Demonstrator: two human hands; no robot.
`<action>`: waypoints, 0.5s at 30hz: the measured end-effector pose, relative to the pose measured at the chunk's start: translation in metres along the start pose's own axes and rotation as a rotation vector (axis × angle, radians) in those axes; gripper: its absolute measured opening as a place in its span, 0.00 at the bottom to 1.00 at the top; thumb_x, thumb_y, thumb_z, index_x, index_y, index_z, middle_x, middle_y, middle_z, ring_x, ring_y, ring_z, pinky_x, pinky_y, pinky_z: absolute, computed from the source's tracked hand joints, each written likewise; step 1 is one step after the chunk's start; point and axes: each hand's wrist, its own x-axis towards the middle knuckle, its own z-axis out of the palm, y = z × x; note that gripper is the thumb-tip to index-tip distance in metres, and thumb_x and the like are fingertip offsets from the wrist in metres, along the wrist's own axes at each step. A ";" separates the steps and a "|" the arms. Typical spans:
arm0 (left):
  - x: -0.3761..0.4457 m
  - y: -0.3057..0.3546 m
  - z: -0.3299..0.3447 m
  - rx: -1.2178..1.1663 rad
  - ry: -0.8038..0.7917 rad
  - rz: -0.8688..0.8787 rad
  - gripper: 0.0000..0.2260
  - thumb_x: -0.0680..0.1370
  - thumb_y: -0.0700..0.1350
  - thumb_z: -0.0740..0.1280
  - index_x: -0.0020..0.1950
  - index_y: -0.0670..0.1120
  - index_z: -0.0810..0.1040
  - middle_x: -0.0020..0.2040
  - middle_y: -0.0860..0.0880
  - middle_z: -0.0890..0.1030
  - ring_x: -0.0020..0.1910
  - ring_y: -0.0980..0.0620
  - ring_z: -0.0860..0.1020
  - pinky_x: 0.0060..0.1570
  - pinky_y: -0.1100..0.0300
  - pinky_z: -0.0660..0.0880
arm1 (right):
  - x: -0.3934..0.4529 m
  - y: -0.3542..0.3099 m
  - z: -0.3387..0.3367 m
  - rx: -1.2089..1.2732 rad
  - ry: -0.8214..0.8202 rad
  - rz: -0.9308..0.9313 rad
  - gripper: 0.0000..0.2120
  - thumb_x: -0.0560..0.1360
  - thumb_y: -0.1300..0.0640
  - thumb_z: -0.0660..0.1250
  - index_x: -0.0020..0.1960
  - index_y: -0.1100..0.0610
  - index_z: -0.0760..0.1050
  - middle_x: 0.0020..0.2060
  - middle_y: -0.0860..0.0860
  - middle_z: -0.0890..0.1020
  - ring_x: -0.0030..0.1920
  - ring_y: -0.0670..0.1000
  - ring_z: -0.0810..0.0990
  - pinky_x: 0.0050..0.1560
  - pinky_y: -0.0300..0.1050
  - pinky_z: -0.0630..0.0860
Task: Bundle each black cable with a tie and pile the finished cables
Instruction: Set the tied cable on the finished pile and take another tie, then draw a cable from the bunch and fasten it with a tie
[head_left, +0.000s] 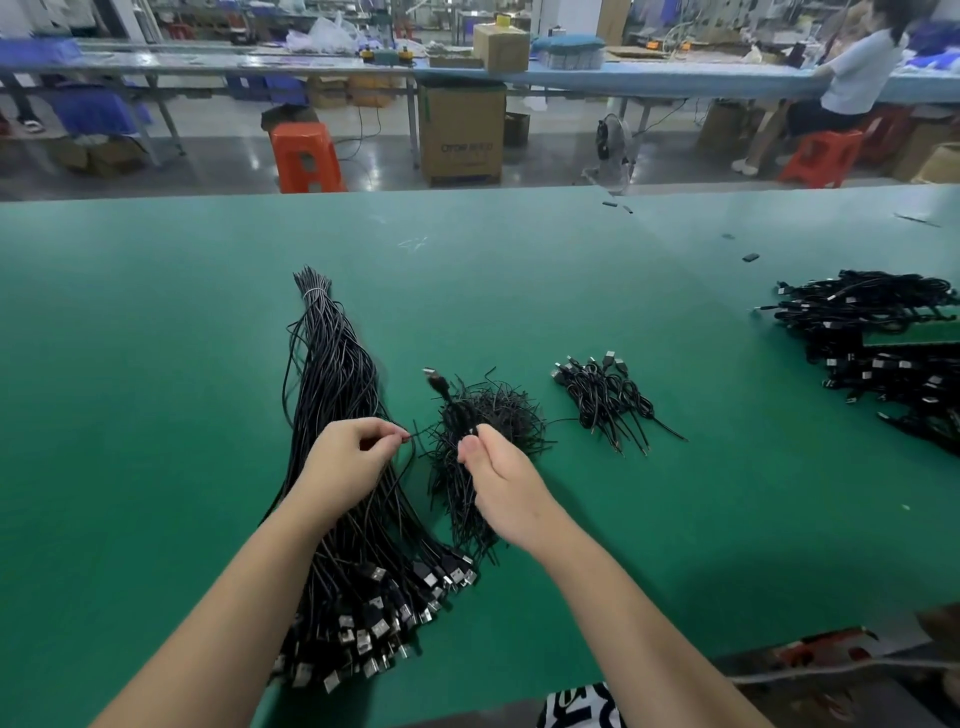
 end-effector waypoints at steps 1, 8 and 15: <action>-0.003 0.005 0.004 -0.129 0.017 -0.044 0.09 0.81 0.42 0.68 0.45 0.51 0.85 0.28 0.52 0.76 0.26 0.53 0.70 0.28 0.61 0.70 | -0.001 0.000 0.004 -0.005 -0.019 -0.015 0.17 0.84 0.43 0.51 0.44 0.53 0.67 0.30 0.43 0.67 0.28 0.42 0.64 0.34 0.45 0.64; -0.025 0.035 0.022 -0.432 -0.075 -0.035 0.11 0.79 0.45 0.70 0.37 0.49 0.83 0.28 0.50 0.72 0.28 0.53 0.68 0.33 0.56 0.66 | 0.001 0.004 0.018 0.053 -0.028 -0.012 0.09 0.83 0.45 0.52 0.54 0.40 0.71 0.31 0.40 0.73 0.32 0.44 0.72 0.38 0.50 0.73; -0.028 0.038 0.023 -0.270 -0.087 0.006 0.10 0.79 0.41 0.70 0.38 0.50 0.83 0.27 0.53 0.74 0.28 0.52 0.71 0.28 0.63 0.67 | 0.004 -0.001 0.014 0.165 0.029 0.016 0.11 0.81 0.43 0.53 0.41 0.35 0.69 0.26 0.39 0.72 0.27 0.44 0.72 0.35 0.43 0.72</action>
